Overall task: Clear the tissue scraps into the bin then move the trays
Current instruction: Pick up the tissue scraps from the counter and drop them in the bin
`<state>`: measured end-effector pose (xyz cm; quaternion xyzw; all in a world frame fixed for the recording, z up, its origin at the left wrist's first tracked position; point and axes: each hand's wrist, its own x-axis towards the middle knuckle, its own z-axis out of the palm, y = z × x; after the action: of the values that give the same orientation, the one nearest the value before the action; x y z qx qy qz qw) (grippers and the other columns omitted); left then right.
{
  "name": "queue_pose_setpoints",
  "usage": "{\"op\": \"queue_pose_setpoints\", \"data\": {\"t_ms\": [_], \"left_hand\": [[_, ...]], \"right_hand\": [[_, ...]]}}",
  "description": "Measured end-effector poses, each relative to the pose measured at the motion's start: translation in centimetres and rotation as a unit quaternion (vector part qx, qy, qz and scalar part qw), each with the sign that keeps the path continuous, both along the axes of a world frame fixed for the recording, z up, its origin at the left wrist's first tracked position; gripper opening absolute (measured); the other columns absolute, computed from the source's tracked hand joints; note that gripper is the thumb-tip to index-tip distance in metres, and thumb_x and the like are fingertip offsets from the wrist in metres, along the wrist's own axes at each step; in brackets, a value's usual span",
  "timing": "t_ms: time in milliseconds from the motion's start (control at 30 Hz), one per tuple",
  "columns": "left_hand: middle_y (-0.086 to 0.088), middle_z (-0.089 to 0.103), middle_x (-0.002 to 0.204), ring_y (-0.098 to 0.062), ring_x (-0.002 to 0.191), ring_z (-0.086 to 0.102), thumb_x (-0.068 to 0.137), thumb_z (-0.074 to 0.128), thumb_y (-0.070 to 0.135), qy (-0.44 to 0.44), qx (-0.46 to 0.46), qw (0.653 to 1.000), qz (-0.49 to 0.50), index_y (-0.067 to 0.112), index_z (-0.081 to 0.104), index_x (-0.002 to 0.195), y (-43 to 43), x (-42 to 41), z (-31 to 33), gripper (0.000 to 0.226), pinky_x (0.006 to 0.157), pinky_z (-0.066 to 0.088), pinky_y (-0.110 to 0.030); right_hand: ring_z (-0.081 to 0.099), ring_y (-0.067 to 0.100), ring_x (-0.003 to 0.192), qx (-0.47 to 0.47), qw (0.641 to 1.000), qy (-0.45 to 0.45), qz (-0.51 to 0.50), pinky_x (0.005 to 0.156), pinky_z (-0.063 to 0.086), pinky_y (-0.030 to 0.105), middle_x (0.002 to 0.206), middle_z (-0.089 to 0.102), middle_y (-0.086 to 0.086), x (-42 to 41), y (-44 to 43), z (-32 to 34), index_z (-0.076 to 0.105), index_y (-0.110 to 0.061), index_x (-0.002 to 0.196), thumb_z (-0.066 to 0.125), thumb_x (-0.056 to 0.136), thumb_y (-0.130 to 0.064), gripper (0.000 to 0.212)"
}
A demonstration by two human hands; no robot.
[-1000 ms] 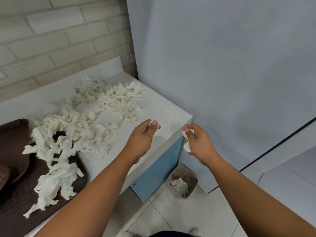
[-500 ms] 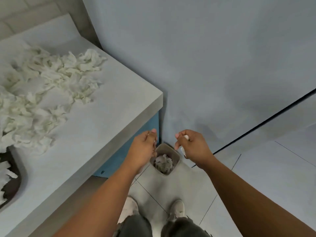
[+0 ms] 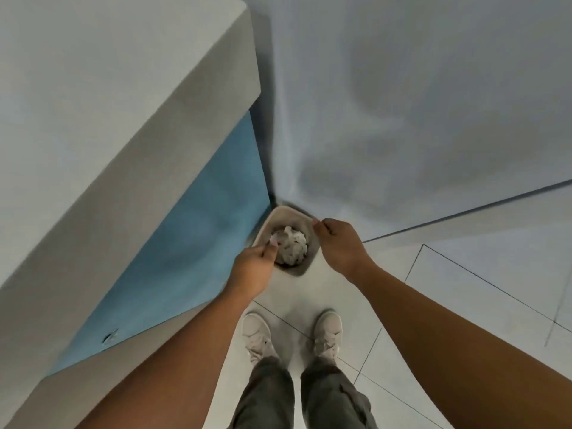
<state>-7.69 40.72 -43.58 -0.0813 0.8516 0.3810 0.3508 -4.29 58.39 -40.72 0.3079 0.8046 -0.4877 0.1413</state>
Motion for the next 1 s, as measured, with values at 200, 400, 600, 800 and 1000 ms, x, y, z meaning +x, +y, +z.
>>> {"op": "queue_pose_setpoints", "data": {"t_ms": [200, 400, 600, 800, 1000], "left_hand": [[-0.033, 0.057, 0.086, -0.044, 0.071, 0.056, 0.098, 0.043, 0.04, -0.072, -0.022, 0.997, 0.007, 0.0, 0.055, 0.081, 0.5, -0.9, -11.4, 0.045, 0.063, 0.048, -0.049], [-0.008, 0.061, 0.11, -0.02, 0.085, 0.057, 0.099, 0.041, 0.016, -0.131, -0.006, 0.991, 0.006, 0.021, 0.064, 0.116, 1.3, -1.7, -20.2, 0.029, 0.071, 0.043, -0.026], [0.0, 0.059, 0.124, -0.023, 0.111, 0.059, 0.086, 0.055, 0.006, -0.063, -0.026, 0.997, -0.029, 0.039, 0.063, 0.113, 2.8, -3.7, -26.9, 0.043, 0.082, 0.054, -0.027], [-0.003, 0.047, 0.146, -0.026, 0.13, 0.049, 0.085, 0.068, 0.009, -0.07, -0.052, 0.995, -0.044, 0.025, 0.037, 0.149, 3.4, -4.6, -28.3, 0.073, 0.107, 0.044, -0.043], [-0.003, 0.059, 0.135, -0.02, 0.117, 0.06, 0.085, 0.063, -0.001, -0.026, -0.027, 0.999, -0.033, 0.019, 0.053, 0.139, 2.0, -3.9, -26.5, 0.059, 0.102, 0.05, -0.042]], "right_hand": [[0.038, 0.013, 0.053, -0.044, 0.996, -0.063, -0.046, 0.048, 0.029, 0.026, 0.059, 0.044, -0.005, 0.8, 0.2, -10.6, 0.04, -0.027, 0.06, 0.044, 0.097, -0.03, 0.037], [0.041, 0.012, 0.056, -0.147, 0.975, -0.101, -0.134, 0.052, 0.031, 0.021, 0.066, 0.05, -0.004, 2.2, 1.0, -17.7, 0.064, -0.013, 0.075, 0.043, 0.092, -0.01, 0.027], [0.061, 0.015, 0.08, -0.083, 0.99, -0.09, -0.071, 0.062, 0.049, 0.018, 0.108, 0.064, 0.003, 3.5, 1.8, -22.8, 0.07, -0.021, 0.109, 0.04, 0.095, -0.004, 0.037], [0.062, 0.019, 0.076, -0.083, 0.992, -0.068, -0.069, 0.061, 0.049, 0.025, 0.098, 0.066, 0.004, 2.5, 1.7, -24.4, 0.068, -0.023, 0.105, 0.046, 0.096, -0.012, 0.026], [0.059, 0.017, 0.086, -0.079, 0.995, -0.045, -0.046, 0.069, 0.046, 0.026, 0.104, 0.063, 0.002, 0.5, 0.7, -24.6, 0.067, -0.026, 0.103, 0.05, 0.093, -0.008, 0.026]]}}
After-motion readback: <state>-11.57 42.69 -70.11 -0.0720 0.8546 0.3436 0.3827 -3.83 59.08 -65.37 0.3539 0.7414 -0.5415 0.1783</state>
